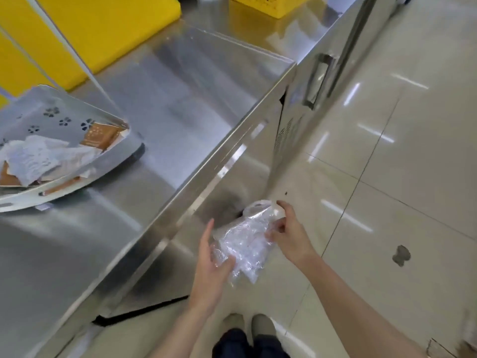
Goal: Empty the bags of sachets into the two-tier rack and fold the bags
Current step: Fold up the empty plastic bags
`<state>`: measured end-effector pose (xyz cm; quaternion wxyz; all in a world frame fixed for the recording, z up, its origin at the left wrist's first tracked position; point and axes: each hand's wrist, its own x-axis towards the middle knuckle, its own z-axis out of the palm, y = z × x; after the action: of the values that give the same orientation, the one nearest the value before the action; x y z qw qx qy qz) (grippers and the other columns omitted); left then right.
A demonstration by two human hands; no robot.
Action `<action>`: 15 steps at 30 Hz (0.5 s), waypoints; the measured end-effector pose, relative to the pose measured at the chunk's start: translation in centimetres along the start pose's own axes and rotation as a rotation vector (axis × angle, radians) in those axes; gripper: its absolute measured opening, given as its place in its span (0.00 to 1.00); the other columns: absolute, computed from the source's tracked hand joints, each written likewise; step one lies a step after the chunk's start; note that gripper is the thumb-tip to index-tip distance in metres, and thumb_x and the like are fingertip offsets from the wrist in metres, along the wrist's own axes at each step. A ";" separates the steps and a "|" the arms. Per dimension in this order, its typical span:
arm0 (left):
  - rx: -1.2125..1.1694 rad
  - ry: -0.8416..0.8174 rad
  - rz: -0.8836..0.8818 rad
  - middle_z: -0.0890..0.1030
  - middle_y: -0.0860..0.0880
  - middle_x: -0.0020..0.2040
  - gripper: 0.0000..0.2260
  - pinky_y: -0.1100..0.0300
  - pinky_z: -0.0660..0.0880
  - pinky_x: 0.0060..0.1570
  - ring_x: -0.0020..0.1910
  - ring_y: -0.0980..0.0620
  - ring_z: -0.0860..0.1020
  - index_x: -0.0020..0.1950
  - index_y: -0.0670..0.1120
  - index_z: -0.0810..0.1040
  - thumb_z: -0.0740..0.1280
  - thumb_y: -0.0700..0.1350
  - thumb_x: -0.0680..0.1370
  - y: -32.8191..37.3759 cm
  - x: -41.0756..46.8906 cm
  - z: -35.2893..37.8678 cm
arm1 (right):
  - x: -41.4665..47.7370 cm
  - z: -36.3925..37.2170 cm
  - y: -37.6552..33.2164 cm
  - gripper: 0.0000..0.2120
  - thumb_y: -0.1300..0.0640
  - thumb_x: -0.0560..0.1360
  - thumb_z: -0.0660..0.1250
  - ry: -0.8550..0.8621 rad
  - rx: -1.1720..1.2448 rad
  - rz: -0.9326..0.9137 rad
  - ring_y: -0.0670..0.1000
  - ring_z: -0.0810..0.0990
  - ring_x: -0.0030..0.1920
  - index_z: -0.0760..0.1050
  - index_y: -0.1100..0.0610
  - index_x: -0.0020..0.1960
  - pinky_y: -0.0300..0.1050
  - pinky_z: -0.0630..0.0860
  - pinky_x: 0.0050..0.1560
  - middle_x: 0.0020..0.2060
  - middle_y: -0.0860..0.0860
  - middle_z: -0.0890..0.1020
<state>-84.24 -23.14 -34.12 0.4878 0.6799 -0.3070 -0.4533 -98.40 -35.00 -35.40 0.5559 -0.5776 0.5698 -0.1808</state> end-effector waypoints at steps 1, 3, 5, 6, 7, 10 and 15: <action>0.089 -0.006 0.025 0.71 0.62 0.61 0.36 0.73 0.71 0.52 0.55 0.67 0.73 0.66 0.70 0.61 0.65 0.34 0.71 -1.9 1.4 0.7 | 1.4 0.5 1.7 0.29 0.65 0.73 0.60 0.009 -0.059 -0.018 0.46 0.75 0.38 0.59 0.43 0.68 0.43 0.73 0.46 0.36 0.43 0.74; 0.314 0.015 0.098 0.70 0.60 0.54 0.33 0.80 0.67 0.45 0.44 0.68 0.74 0.68 0.65 0.64 0.63 0.34 0.73 -5.9 4.6 2.1 | 4.6 1.9 5.4 0.26 0.61 0.76 0.55 0.012 -0.110 -0.079 0.40 0.74 0.40 0.59 0.36 0.67 0.35 0.70 0.46 0.40 0.39 0.73; 0.492 0.030 0.171 0.68 0.55 0.49 0.31 0.80 0.65 0.42 0.40 0.65 0.72 0.70 0.61 0.62 0.64 0.34 0.74 -10.6 7.8 3.3 | 8.1 3.3 9.7 0.21 0.57 0.76 0.53 -0.005 -0.197 -0.148 0.37 0.73 0.42 0.66 0.33 0.60 0.30 0.70 0.43 0.44 0.38 0.74; 0.549 0.029 0.200 0.68 0.53 0.47 0.31 0.77 0.66 0.41 0.40 0.65 0.72 0.71 0.57 0.61 0.65 0.34 0.74 -12.8 9.4 3.8 | 9.9 4.0 12.0 0.19 0.57 0.75 0.55 -0.013 -0.302 -0.207 0.39 0.73 0.43 0.67 0.36 0.60 0.32 0.72 0.42 0.45 0.41 0.73; 0.608 0.019 0.249 0.68 0.50 0.46 0.31 0.74 0.66 0.40 0.40 0.63 0.71 0.71 0.52 0.62 0.66 0.32 0.73 -15.1 10.9 4.2 | 11.7 4.7 14.3 0.20 0.60 0.74 0.57 -0.021 -0.408 -0.246 0.44 0.73 0.45 0.67 0.42 0.62 0.36 0.74 0.43 0.46 0.45 0.73; 0.806 -0.048 0.423 0.73 0.42 0.42 0.32 0.60 0.75 0.29 0.32 0.52 0.75 0.67 0.51 0.69 0.68 0.30 0.66 -22.5 15.1 5.5 | 17.4 6.7 20.6 0.16 0.58 0.75 0.53 0.027 -0.676 -0.306 0.54 0.74 0.47 0.71 0.49 0.60 0.42 0.69 0.43 0.49 0.54 0.75; 1.269 -0.089 0.466 0.78 0.42 0.36 0.24 0.61 0.73 0.24 0.28 0.45 0.76 0.61 0.47 0.77 0.65 0.34 0.66 -32.2 19.9 8.1 | 23.3 10.4 27.3 0.07 0.53 0.64 0.68 0.158 -0.839 -0.256 0.50 0.77 0.36 0.75 0.49 0.42 0.41 0.74 0.38 0.31 0.52 0.79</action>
<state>-84.44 -32.55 -71.69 0.0661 0.7314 -0.6720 -0.0957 -95.49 -43.15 -71.73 0.2014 -0.8034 0.5585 -0.0449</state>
